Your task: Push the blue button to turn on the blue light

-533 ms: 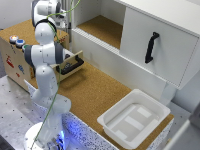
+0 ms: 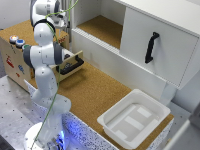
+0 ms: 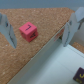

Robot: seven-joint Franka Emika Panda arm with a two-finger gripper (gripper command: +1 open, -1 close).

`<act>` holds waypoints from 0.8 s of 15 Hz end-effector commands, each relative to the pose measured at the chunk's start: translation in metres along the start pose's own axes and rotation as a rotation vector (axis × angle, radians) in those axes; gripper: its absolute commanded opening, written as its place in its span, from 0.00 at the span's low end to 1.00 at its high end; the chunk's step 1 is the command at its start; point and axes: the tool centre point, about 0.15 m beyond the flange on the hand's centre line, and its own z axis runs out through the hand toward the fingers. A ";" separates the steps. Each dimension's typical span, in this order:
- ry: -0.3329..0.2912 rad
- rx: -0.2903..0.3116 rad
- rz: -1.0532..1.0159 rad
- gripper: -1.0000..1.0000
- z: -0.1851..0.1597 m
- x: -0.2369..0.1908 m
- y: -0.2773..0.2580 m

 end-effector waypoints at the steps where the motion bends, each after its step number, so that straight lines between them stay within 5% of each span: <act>1: -0.062 0.002 -0.054 1.00 -0.004 -0.012 -0.075; 9: 0.036 -0.126 -0.291 1.00 -0.001 -0.047 -0.139; 12: 0.015 -0.102 -0.341 1.00 0.009 -0.042 -0.158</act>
